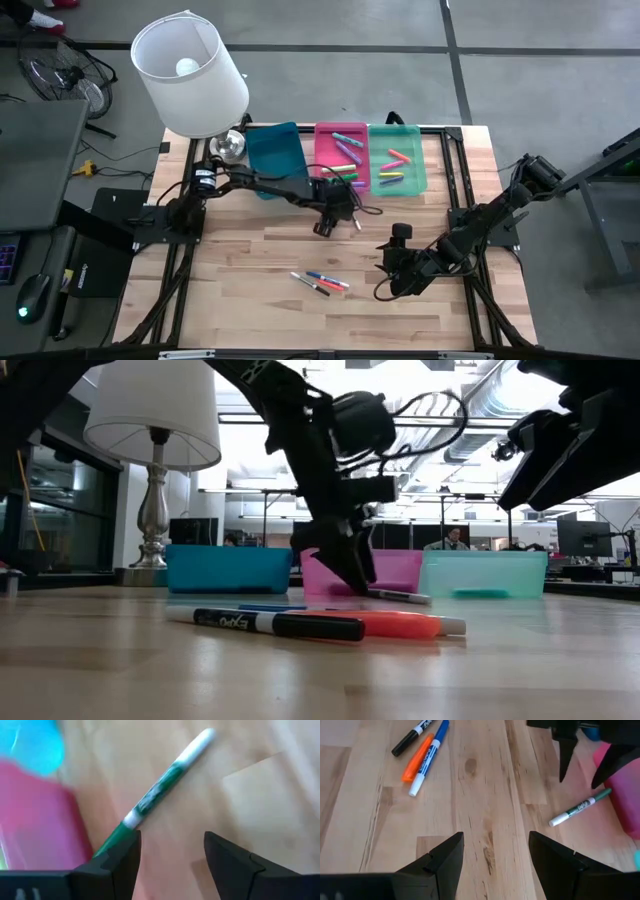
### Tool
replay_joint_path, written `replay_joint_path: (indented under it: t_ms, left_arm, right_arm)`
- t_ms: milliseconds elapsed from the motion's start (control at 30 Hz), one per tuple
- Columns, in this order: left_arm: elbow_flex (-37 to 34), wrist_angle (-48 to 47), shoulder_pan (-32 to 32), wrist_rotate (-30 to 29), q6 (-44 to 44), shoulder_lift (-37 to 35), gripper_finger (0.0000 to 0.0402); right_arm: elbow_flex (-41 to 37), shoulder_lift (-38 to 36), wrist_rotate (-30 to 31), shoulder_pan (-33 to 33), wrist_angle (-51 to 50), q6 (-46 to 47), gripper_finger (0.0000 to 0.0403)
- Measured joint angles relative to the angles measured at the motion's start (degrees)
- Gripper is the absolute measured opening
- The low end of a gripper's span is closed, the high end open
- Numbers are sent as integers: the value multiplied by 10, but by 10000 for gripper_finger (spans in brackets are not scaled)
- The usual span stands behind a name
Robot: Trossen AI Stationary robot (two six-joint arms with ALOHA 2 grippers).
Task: Pick & Place Markers
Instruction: Put the green dry erase marker into the dark blue bin
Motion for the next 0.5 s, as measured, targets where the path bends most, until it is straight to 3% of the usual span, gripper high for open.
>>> replay_joint_path:
  t_ms: [100,333,500]
  left_arm:
    - [20,-5,-6,2,12,0,209]
    - [34,-9,-1,2,-127,-3,209]
    - [38,-47,-3,20,-158,-58,209]
  right_arm:
    - [0,0,-1,0,1,4,213]
    - [0,0,29,-57,2,158,213]
    - [0,0,-34,-127,2,172,213]
